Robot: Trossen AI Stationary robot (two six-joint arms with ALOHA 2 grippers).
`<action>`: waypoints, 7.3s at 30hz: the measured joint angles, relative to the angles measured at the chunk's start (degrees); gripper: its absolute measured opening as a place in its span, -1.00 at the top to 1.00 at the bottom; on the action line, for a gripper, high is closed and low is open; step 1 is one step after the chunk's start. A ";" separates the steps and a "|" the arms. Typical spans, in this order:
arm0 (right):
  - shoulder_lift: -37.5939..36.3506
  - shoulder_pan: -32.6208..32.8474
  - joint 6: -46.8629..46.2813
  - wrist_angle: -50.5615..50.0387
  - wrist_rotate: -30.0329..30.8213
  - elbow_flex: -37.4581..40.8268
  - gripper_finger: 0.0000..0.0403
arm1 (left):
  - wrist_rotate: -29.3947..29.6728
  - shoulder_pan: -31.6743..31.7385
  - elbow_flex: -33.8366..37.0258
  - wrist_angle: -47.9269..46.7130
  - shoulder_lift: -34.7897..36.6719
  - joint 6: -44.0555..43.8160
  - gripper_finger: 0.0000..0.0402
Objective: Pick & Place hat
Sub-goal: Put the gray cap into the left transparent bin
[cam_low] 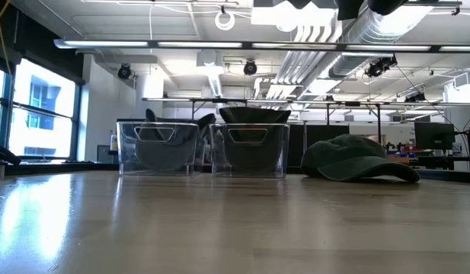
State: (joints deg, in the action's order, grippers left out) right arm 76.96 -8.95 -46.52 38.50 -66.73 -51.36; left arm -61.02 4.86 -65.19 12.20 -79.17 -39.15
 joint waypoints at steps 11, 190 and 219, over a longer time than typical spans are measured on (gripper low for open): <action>-0.23 1.62 -3.00 -0.11 6.20 -0.01 0.75 | 6.85 0.00 -0.02 -0.20 0.08 7.28 0.98; 24.84 1.86 8.06 -83.89 34.15 -51.60 0.89 | 90.36 -13.67 8.85 -12.67 8.70 52.85 -0.24; 18.26 6.50 26.87 -85.75 83.09 -51.68 0.03 | 79.02 -1.26 -14.61 -65.40 8.65 11.74 0.99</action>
State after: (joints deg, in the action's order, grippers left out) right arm 95.22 -2.45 -19.65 -47.25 16.36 -103.03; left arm 18.01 3.60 -79.80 -53.20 -70.52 -27.41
